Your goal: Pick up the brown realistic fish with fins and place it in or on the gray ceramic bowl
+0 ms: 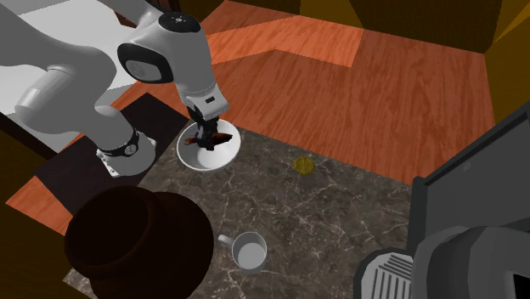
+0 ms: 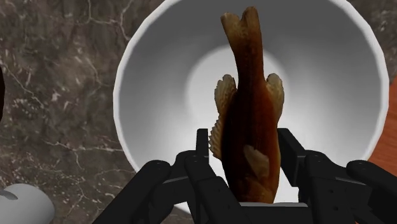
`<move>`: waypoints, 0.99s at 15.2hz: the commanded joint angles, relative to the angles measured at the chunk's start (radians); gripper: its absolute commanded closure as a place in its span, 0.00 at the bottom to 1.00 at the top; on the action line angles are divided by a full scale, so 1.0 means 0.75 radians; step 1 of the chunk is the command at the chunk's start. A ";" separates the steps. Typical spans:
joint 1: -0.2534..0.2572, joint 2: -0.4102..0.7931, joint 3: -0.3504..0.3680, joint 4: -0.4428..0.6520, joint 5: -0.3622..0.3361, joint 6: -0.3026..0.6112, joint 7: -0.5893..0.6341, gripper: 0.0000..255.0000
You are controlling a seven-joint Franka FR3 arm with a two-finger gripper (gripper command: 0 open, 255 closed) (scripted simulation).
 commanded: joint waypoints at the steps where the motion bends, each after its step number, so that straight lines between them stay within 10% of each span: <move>1: 0.000 0.003 0.001 -0.001 0.000 0.004 0.000 1.00; 5: 0.000 0.003 0.001 -0.001 0.000 0.004 0.000 1.00; 6: 0.000 0.003 0.001 -0.001 0.000 0.004 0.000 0.00; 11: 0.000 0.003 0.001 -0.001 0.000 0.005 0.000 0.00; 15: 0.011 -0.138 -0.015 0.096 0.002 -0.233 -0.006 0.00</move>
